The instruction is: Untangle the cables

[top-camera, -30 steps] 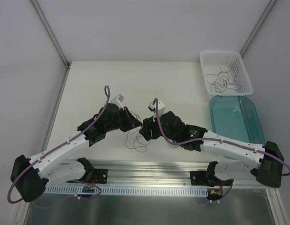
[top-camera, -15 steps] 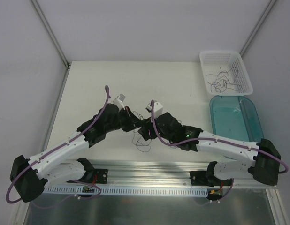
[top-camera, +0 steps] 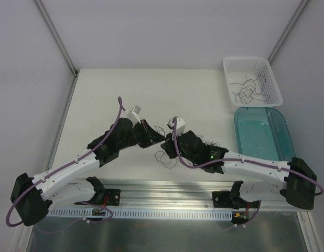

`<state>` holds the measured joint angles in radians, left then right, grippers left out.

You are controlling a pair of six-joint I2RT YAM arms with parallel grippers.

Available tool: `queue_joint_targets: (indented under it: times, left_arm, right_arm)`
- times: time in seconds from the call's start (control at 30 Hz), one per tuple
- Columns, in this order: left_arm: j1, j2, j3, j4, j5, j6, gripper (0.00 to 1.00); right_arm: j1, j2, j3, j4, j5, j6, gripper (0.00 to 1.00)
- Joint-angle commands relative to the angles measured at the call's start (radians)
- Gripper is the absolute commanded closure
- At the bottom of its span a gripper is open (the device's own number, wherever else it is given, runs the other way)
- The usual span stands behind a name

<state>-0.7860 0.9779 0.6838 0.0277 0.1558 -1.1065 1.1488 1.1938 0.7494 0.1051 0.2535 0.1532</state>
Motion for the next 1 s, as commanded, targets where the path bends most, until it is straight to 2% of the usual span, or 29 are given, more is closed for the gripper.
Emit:
queue_joint_targets:
  times: [0.0, 0.07, 0.1, 0.17, 0.2, 0.3, 0.33, 0.4, 0.43, 0.57, 0.63, 0.77, 0.9, 0.97]
  left_arm:
    - [-0.007, -0.042, 0.0, 0.037, -0.022, 0.017, 0.87]
    - [-0.006, -0.059, 0.023, 0.009, -0.047, 0.049, 0.75]
    - [-0.006, -0.077, 0.036, -0.012, -0.061, 0.063, 0.65]
    - [-0.004, -0.094, 0.066, -0.053, -0.082, 0.111, 0.55]
    - [-0.002, -0.113, 0.098, -0.098, -0.102, 0.131, 0.44]
    - [-0.001, -0.151, 0.161, -0.181, -0.14, 0.241, 0.28]
    - [0.001, -0.162, 0.175, -0.201, -0.15, 0.264, 0.2]
    - [0.001, -0.192, 0.209, -0.241, -0.188, 0.31, 0.14]
    - [0.004, -0.202, 0.22, -0.286, -0.226, 0.354, 0.08]
    - [0.007, -0.234, 0.247, -0.394, -0.346, 0.482, 0.01]
    - [0.011, -0.242, 0.244, -0.451, -0.427, 0.551, 0.01]
    - [0.04, -0.237, 0.226, -0.515, -0.487, 0.651, 0.01]
    - [0.119, -0.217, 0.201, -0.564, -0.444, 0.735, 0.01]
    - [0.195, -0.212, 0.177, -0.578, -0.394, 0.749, 0.01]
  right_arm:
    - [-0.003, -0.08, 0.007, -0.002, 0.053, -0.018, 0.99]
    - [-0.003, -0.12, 0.016, -0.054, 0.059, -0.03, 0.99]
    - [-0.003, -0.132, 0.037, -0.076, 0.064, -0.04, 0.99]
    - [-0.003, -0.16, 0.062, -0.146, 0.084, -0.066, 0.99]
    - [-0.004, -0.166, 0.074, -0.166, 0.09, -0.076, 0.99]
    - [-0.009, -0.189, 0.132, -0.248, 0.122, -0.113, 0.99]
    - [-0.012, -0.194, 0.169, -0.29, 0.134, -0.122, 0.99]
    - [-0.029, -0.203, 0.212, -0.336, 0.147, -0.147, 0.99]
    - [-0.035, -0.204, 0.255, -0.387, 0.164, -0.146, 0.99]
    - [-0.087, -0.227, 0.391, -0.513, 0.19, -0.221, 0.99]
    - [-0.132, -0.24, 0.451, -0.592, 0.208, -0.254, 0.99]
    - [-0.24, -0.253, 0.583, -0.731, 0.236, -0.303, 0.99]
    - [-0.438, -0.29, 0.639, -0.832, 0.244, -0.334, 0.99]
    - [-0.512, -0.318, 0.634, -0.875, 0.244, -0.354, 0.99]
